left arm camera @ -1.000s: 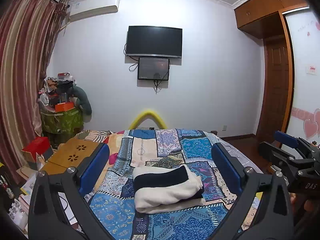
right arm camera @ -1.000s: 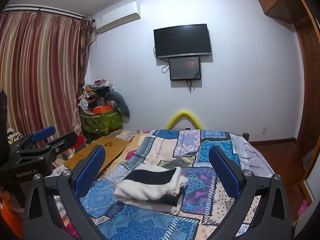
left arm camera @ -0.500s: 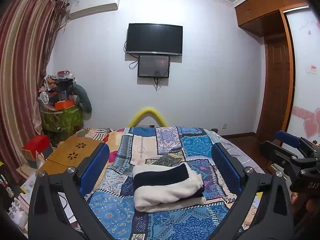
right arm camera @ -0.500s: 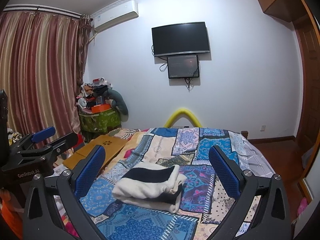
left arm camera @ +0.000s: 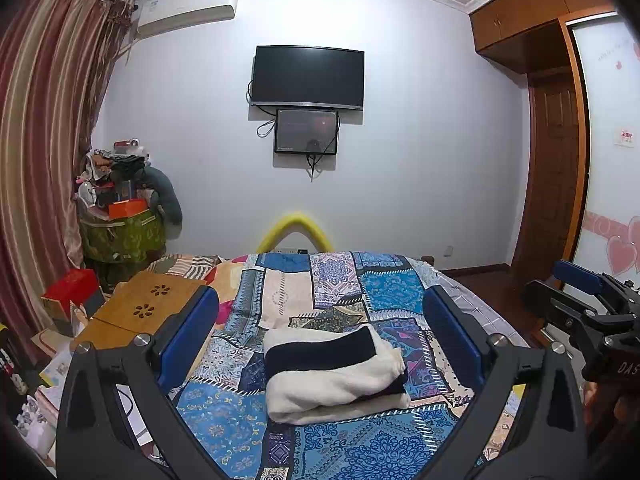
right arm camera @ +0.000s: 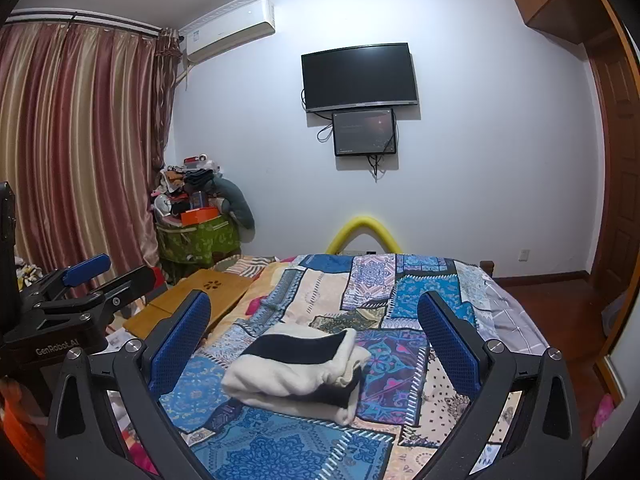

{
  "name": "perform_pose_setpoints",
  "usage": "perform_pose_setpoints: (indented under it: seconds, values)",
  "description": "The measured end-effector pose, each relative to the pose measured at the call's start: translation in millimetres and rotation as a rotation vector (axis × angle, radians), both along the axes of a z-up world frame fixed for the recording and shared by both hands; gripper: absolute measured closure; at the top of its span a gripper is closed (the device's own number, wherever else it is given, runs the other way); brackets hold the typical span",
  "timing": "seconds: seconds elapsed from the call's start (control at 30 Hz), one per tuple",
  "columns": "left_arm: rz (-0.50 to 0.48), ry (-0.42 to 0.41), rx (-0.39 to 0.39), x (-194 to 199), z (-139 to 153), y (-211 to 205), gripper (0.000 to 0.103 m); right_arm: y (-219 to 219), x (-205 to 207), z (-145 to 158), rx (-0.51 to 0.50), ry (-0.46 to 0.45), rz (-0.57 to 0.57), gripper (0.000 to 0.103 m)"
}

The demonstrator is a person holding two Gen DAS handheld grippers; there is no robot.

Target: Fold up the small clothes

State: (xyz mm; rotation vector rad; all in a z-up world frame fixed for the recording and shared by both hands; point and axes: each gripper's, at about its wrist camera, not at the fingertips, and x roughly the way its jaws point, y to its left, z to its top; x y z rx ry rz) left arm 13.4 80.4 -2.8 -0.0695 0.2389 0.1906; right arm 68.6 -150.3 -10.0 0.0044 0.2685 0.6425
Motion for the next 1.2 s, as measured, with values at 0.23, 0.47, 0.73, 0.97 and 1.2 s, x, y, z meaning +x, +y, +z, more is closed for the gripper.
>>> perform_pose_setpoints:
  seconds: [0.23, 0.47, 0.73, 0.97, 1.2]
  values:
    - [-0.016, -0.002, 0.0, 0.0, 0.0, 0.5, 0.0, -0.8, 0.7, 0.6, 0.002, -0.002, -0.003, 0.0]
    - [-0.033, 0.014, 0.007, 3.1, 1.1, -0.5, 0.0, -1.2, 0.6, 0.2, 0.002, -0.002, -0.003, 0.0]
    - [-0.05, 0.02, -0.006, 3.2, 1.6, -0.3, 0.0, -1.3, 0.5, 0.2, 0.002, -0.001, -0.003, 0.0]
    - [-0.067, 0.024, 0.015, 2.6, 0.4, -5.5, 0.0, -0.6, 2.2, -3.3, -0.004, 0.005, -0.003, 0.0]
    - [-0.069, 0.029, -0.005, 3.9, 1.2, -1.3, 0.0, -0.4, 2.4, -4.4, -0.006, 0.008, -0.004, 0.0]
